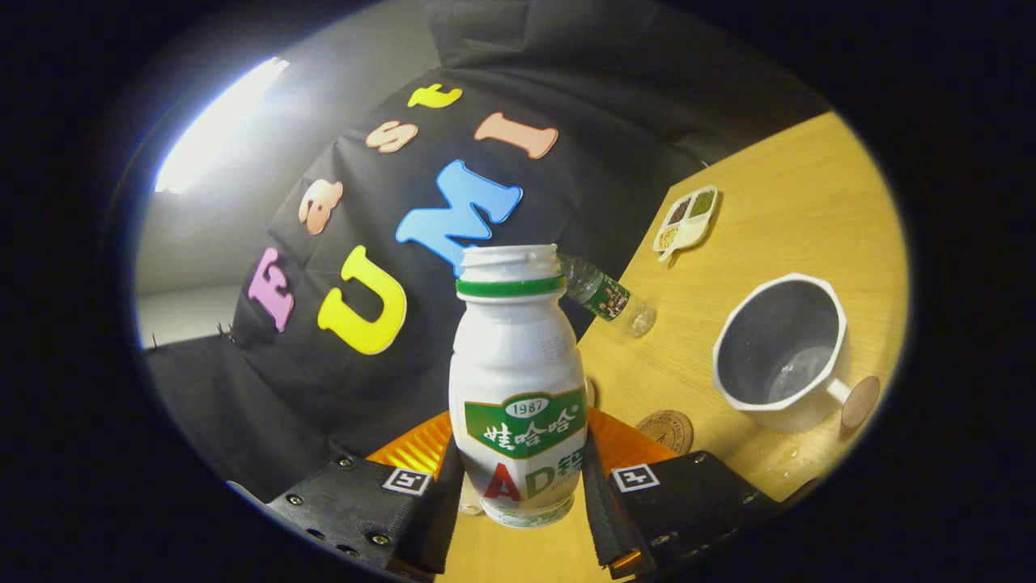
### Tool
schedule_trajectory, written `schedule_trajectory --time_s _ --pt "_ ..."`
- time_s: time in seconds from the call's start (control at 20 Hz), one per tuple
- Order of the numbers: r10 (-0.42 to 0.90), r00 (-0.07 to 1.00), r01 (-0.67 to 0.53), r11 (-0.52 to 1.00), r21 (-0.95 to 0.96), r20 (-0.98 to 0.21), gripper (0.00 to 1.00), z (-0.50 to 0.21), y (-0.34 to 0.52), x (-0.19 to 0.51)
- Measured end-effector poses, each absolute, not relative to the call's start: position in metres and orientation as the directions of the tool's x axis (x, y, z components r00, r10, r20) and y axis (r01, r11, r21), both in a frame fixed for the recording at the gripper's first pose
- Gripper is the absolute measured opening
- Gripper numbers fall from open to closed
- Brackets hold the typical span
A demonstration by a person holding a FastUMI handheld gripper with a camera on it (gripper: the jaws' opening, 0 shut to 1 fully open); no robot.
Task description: Take the bottle from table, then pour the juice into the cup, finally place the bottle on the coaster
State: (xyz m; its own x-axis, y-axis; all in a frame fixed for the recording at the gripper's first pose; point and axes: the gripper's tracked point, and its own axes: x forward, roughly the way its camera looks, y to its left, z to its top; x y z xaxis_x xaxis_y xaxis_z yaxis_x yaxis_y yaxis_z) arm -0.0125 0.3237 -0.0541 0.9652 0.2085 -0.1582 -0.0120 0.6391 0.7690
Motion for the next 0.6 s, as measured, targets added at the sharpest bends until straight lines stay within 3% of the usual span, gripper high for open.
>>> schedule_trajectory --time_s 0.3,0.6 --pt "0.105 0.951 0.046 0.882 0.47 -0.291 0.66 -0.074 0.322 -0.018" --pt "0.025 0.94 0.051 0.976 0.212 -0.341 0.67 -0.082 0.328 -0.011"
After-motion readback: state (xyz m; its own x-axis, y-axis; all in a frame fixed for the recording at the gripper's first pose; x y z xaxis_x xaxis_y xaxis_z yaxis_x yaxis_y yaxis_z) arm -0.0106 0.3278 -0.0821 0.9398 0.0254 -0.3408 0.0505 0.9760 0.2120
